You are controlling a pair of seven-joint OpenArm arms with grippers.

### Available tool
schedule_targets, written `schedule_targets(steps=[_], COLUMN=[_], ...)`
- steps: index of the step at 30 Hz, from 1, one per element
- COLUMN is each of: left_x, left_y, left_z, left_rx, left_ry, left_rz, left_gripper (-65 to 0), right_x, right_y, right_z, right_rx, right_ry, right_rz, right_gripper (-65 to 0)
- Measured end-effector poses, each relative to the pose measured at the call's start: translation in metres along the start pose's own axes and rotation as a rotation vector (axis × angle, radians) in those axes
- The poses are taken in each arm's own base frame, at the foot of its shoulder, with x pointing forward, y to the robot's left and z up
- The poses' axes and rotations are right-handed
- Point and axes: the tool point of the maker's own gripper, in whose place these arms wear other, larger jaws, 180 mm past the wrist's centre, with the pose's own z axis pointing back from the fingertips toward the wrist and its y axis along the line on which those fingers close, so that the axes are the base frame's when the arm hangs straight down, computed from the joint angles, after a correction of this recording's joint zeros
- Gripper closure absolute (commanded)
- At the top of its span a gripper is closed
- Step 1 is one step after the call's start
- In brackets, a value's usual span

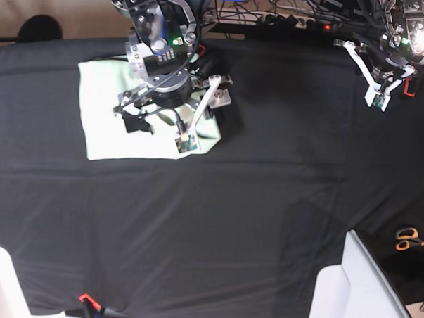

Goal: Fold the T-shirt properly
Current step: 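Lower the folded end, open the right gripper and withdraw it, then grasp the collar edge of the folded shirt with the left gripper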

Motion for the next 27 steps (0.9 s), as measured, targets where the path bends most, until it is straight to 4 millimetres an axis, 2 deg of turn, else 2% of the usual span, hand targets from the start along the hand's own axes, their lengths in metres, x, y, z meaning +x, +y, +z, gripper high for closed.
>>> schedule_targets(steps=[3,7,10,11,14,16,19,23,25,27], left_x=[0.0,0.002,0.008,0.014,0.045,0.058,0.07,0.101,0.097,0.089], left_y=[0.0,-0.004,-0.013,-0.021,-0.048,-0.061,-0.083,-0.142,-0.16,-0.17], left_z=[0.0,0.0,-0.003,-0.004,0.001,0.008,0.002,-0.02,-0.029,-0.038], left_rx=[0.0,-0.016,-0.039,-0.072,-0.232,-0.329,-0.45,-0.676,-0.746,-0.788], left_ry=[0.0,-0.007,-0.025,-0.044,-0.163,-0.218,-0.192,-0.156,-0.107,-0.057], left_rz=[0.0,0.005,0.027,0.058,0.176,0.254,0.297,0.341,0.386,0.444], left_gripper=[0.0,0.0,-0.3,-4.5,-22.8,-31.4,-36.4,-38.8,-41.7,-44.5], right_x=[0.021,0.012,0.004,0.005,-0.001,-0.013,-0.031,-0.049,-0.056,-0.063], right_y=[-0.009,-0.017,-0.044,-0.061,-0.115,-0.14,-0.154,-0.185,-0.195,-0.206], right_z=[0.011,0.01,0.006,0.006,0.007,0.009,0.006,0.01,0.013,0.017], right_rx=[-0.013,-0.028,-0.088,-0.136,-0.274,-0.338,-0.329,-0.365,-0.376,-0.407], right_ry=[-0.077,-0.058,-0.042,-0.066,-0.088,-0.064,-0.007,0.045,0.06,0.074], right_rz=[-0.017,0.002,-0.073,-0.092,-0.142,-0.164,-0.127,-0.081,-0.087,-0.11], right_gripper=[-58.0,-57.6,-57.5,-57.5,-57.9,-58.0,-57.7,-57.6,-57.6,-57.6])
